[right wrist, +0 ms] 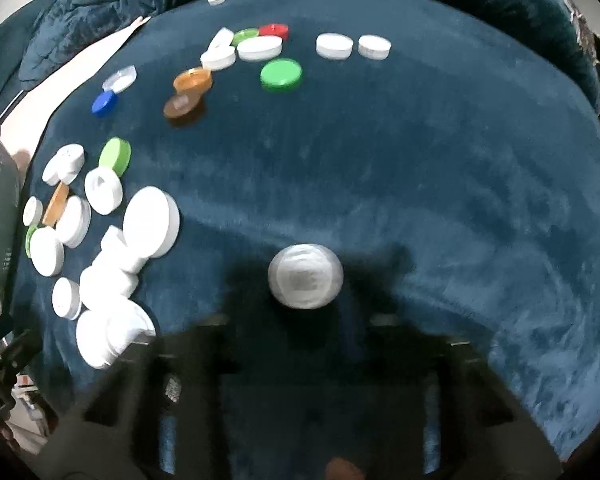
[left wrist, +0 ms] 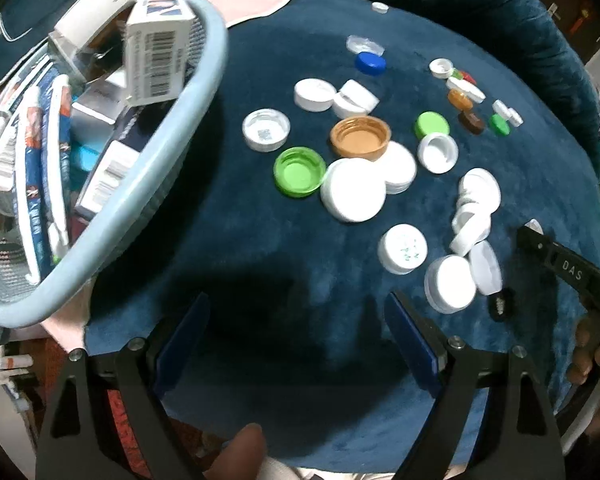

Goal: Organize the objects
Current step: 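Grasp a printed white cap with the right tool while the left tool grasps a green-printed white cap, then carry both caps over the grey basket and open both tools to drop them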

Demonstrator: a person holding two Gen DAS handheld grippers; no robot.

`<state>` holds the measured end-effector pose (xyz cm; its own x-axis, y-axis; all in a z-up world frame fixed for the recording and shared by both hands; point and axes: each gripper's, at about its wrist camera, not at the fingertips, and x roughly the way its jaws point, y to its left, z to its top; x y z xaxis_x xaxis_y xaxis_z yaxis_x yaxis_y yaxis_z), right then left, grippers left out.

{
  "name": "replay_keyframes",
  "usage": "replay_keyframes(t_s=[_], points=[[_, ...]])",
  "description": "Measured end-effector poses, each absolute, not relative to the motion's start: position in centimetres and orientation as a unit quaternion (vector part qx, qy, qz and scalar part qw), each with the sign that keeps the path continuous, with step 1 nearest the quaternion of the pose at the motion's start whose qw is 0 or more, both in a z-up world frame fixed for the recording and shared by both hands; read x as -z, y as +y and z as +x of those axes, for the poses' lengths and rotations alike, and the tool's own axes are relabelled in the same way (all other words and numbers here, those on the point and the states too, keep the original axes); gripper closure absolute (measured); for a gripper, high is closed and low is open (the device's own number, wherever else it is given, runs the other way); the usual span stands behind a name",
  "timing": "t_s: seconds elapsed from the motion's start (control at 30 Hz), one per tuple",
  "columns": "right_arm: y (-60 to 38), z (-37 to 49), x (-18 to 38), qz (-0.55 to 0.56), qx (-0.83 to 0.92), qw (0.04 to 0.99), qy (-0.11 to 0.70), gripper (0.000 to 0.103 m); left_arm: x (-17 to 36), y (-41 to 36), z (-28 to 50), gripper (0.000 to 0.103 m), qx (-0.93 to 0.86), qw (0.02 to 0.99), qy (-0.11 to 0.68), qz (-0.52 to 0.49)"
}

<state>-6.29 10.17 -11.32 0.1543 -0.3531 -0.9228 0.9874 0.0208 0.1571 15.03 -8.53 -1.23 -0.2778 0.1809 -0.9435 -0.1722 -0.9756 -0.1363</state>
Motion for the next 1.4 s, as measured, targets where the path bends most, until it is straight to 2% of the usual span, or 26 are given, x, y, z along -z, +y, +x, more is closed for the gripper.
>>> replay_keyframes(t_s=[0.13,0.23,0.33,0.37,0.57,0.6,0.67,0.73,0.77,0.8,0.97,1.07,1.4], points=[[11.0,-6.9,10.6,0.46,0.538,0.622,0.334,0.072,1.4,-7.4,15.0,0.013,-0.799,0.13,-0.012,-0.588],[11.0,-6.8,10.5,0.477,0.53,0.623,0.323,0.072,1.8,-6.1,14.3,0.022,-0.804,0.125,-0.012,-0.582],[11.3,-7.0,10.4,0.487,0.523,0.622,0.319,0.072,2.3,-5.0,13.5,0.024,-0.808,0.119,-0.011,-0.577],[11.4,-6.9,10.4,0.487,0.523,0.622,0.319,0.072,2.4,-4.6,13.3,0.029,-0.809,0.12,-0.008,-0.575],[11.4,-6.9,10.3,0.49,0.522,0.624,0.314,0.072,2.0,-3.2,13.5,0.078,-0.815,0.154,0.011,-0.558],[11.5,-7.0,10.2,0.491,0.523,0.623,0.312,0.072,1.9,-3.1,13.7,0.08,-0.815,0.159,0.013,-0.558],[11.7,-7.2,10.0,0.492,0.524,0.623,0.309,0.072,1.7,-3.1,13.8,0.08,-0.811,0.172,0.009,-0.56],[11.8,-7.1,9.8,0.492,0.523,0.625,0.307,0.072,1.6,-3.0,13.9,0.072,-0.807,0.182,0.004,-0.561],[11.9,-7.0,9.8,0.491,0.522,0.626,0.307,0.072,1.6,-2.9,13.9,0.058,-0.808,0.182,0.004,-0.56],[11.9,-6.9,9.8,0.491,0.521,0.627,0.308,0.072,1.6,-3.0,13.9,0.049,-0.81,0.181,0.002,-0.559],[12.1,-6.5,9.6,0.487,0.516,0.632,0.31,0.072,2.5,-2.8,13.5,0.051,-0.806,0.166,0.004,-0.568],[12.1,-6.6,9.7,0.489,0.517,0.63,0.309,0.072,3.1,-2.8,13.5,0.072,-0.807,0.157,0.02,-0.569],[12.0,-6.7,8.3,0.502,0.503,0.646,0.278,0.072,-0.2,-4.9,13.9,0.072,-0.823,0.161,-0.007,-0.545]])
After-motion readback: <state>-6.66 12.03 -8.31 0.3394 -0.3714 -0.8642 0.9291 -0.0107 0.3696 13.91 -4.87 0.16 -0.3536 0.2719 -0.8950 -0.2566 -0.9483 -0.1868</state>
